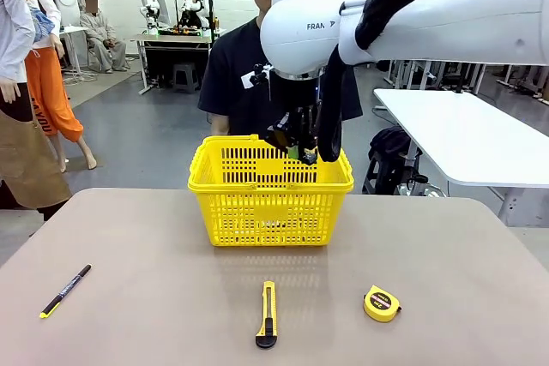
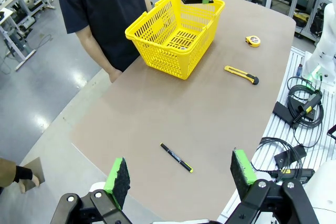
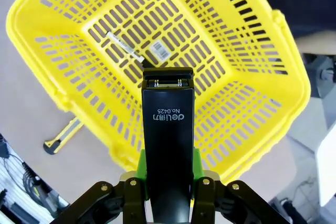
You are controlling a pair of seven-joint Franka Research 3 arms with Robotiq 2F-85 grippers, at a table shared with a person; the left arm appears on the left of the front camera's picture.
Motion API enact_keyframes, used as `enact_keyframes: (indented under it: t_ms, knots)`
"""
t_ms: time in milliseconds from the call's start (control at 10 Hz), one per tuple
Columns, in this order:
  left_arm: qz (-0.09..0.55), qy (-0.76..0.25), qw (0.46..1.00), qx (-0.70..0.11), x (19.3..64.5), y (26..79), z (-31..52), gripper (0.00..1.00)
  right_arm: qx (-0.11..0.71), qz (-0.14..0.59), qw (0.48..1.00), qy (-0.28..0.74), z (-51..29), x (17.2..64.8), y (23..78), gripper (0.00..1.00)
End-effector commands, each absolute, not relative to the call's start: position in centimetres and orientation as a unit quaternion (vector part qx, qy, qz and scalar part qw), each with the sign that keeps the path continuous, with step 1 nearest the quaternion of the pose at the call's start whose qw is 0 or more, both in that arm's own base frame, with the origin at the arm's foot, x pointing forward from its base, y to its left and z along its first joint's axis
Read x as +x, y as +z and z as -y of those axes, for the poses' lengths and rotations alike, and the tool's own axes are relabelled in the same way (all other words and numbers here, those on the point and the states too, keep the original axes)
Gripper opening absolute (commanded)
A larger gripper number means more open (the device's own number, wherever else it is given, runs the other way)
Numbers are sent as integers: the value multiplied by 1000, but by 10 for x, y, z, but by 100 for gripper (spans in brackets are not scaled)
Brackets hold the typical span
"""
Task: Place the items the person wants into the basket.
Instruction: Pick up the item the person points to and place it in the Market Basket.
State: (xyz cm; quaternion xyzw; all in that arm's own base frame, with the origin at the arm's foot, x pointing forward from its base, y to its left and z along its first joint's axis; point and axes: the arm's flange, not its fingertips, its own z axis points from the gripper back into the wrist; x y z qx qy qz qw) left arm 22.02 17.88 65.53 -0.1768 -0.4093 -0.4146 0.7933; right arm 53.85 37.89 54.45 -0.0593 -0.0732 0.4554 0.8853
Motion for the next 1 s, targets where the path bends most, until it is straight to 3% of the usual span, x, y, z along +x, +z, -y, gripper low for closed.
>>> enact_keyframes:
  t_ms: [0, 500, 900]
  knots:
    - [413, -417, 789, -180, 220, 656, -180, 100, -53, 40, 882, 467, -381, 558, 548, 36]
    - [413, -417, 789, -180, 220, 656, -180, 100, -61, -51, 878, 472, -384, 595, 478, 36]
    - [413, -417, 789, -180, 220, 656, -180, 100, -59, -72, 875, 476, -389, 606, 452, 36]
